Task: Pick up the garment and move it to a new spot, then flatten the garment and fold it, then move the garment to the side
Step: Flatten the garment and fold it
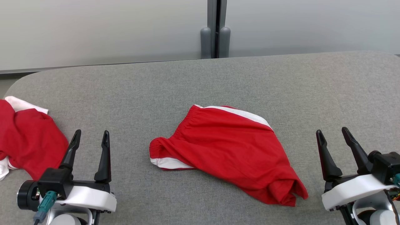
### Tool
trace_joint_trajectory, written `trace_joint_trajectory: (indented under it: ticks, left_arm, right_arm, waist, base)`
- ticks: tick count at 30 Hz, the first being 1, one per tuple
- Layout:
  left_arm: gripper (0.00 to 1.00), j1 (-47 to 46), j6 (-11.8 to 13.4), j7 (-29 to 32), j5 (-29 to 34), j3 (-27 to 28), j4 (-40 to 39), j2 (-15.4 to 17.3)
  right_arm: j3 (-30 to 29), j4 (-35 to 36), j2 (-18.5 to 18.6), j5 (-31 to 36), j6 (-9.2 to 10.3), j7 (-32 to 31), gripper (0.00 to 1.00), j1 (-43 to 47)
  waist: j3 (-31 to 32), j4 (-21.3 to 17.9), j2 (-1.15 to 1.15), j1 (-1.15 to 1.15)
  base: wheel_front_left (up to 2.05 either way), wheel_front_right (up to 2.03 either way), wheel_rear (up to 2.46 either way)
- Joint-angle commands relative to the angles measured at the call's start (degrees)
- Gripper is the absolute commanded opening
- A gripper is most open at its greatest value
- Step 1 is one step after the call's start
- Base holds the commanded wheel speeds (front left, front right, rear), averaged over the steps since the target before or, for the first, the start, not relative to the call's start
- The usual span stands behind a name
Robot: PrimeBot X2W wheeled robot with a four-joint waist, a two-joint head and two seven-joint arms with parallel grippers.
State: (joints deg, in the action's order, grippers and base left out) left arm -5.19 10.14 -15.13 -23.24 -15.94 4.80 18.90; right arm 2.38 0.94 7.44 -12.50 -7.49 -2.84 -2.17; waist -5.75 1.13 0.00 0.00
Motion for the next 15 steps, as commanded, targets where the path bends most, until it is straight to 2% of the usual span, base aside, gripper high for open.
trace_joint_trajectory:
  ticks: [1,9,15]
  left_arm:
    - [1.0,0.0,-0.2,0.0,-0.1,0.0,0.2,0.3]
    - [1.0,-0.5,0.4,0.2,-0.1,-0.6,0.6,0.1]
    - [1.0,-1.1,0.4,0.5,0.2,-1.5,0.7,-0.3]
  right_arm:
    - [0.0,0.3,0.1,0.3,0.0,-0.1,1.0,0.5]
    - [0.4,0.6,0.2,0.8,0.0,-0.1,1.0,0.1]
    - [3.3,0.3,0.0,0.9,0.0,-1.3,1.0,2.7]
  waist:
    - [0.0,0.1,0.0,0.0]
    - [-0.1,0.1,0.0,0.0]
    - [-0.3,0.8,0.0,0.0]
  base:
    - [0.0,0.0,0.0]
    - [0.0,0.0,0.0]
    - [0.0,0.0,0.0]
